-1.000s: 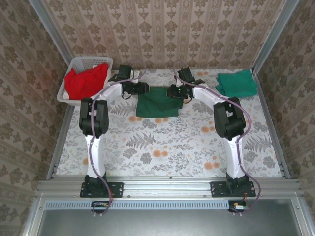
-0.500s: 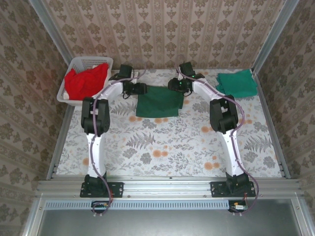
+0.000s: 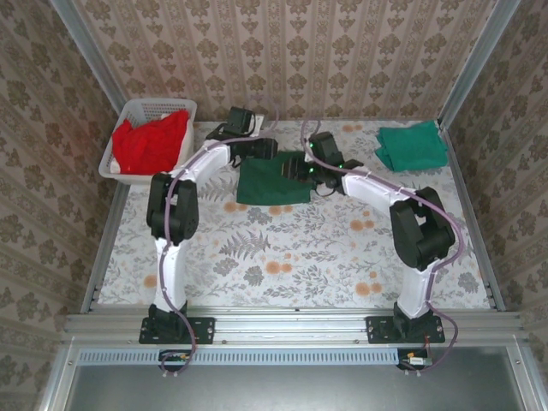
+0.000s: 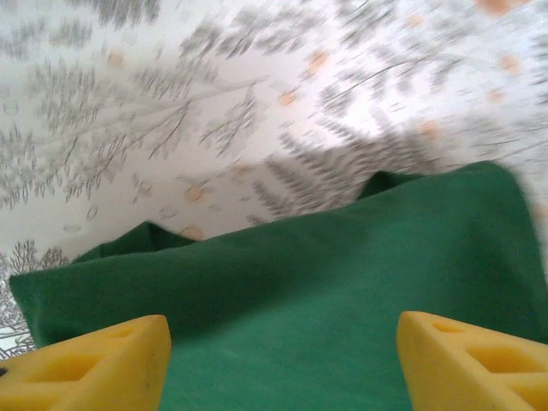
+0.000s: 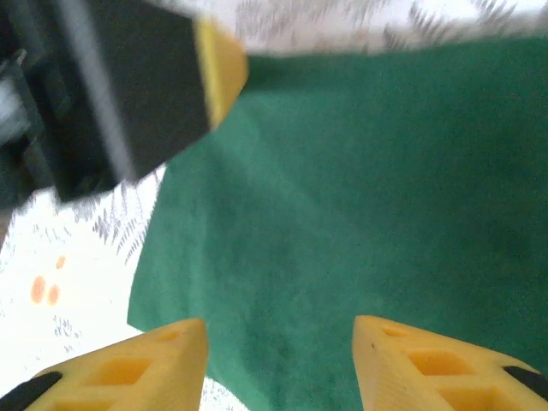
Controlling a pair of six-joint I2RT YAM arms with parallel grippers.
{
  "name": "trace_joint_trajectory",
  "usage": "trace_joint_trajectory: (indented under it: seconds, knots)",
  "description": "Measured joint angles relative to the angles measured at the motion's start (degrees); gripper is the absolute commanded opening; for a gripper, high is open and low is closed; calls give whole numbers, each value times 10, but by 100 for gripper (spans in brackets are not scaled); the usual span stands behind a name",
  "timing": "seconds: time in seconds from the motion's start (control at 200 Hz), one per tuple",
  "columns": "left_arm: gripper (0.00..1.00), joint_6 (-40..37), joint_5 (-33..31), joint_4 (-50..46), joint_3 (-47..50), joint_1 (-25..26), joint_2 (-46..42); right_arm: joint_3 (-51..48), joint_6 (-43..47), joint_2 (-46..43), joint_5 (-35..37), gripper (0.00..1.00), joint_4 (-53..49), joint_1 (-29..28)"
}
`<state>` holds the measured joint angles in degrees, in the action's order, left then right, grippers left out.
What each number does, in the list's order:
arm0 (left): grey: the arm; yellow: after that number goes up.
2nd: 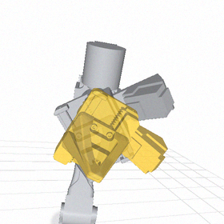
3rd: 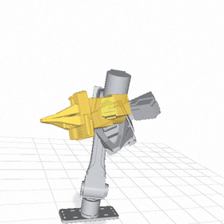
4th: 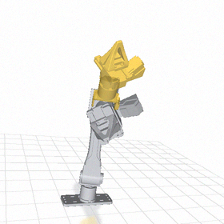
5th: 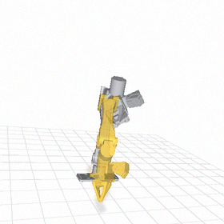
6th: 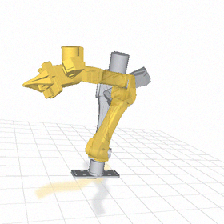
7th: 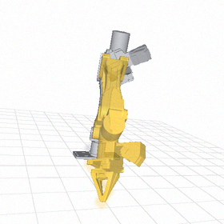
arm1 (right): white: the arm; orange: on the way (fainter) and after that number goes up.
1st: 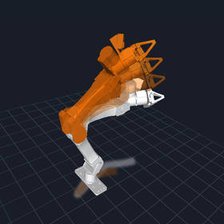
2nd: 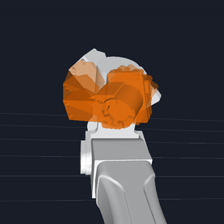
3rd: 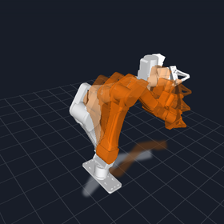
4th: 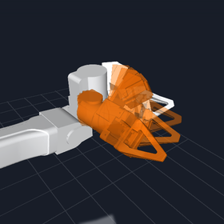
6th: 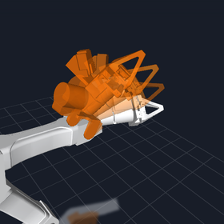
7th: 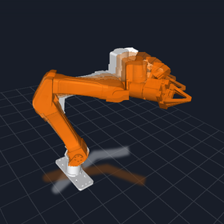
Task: Fold and stack the t-shirts
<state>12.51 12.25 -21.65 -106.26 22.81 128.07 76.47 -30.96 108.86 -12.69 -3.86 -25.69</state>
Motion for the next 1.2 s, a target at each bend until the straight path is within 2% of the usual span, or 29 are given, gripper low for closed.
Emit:
trace_joint_trajectory:
  seconds: [0.145,0.33,0.53,0.705,0.825,0.915,1.025,1.12,1.2]
  knots:
    - [69,12,3,-5,-2,-31,67,-19,-21,51,-2,48,14,2]
    - [67,22,9,-6,-22,-45,70,-43,-22,66,5,57,13,4]
    - [68,29,12,-3,-9,-50,70,-58,-16,54,16,57,7,4]
    - [80,29,-2,-8,53,-49,14,-68,-5,0,34,56,-22,4]
    - [82,29,-22,-19,104,-48,-62,-53,-3,-24,61,52,-36,4]
    - [78,29,-35,-10,143,-42,-129,-4,0,2,75,46,-49,6]
    - [71,28,-43,27,210,-21,-199,88,1,75,89,45,-68,11]
    - [60,27,-43,59,271,8,-223,164,-1,147,95,46,-86,21]
    - [55,20,-38,83,321,33,-219,224,-5,199,96,49,-117,31]
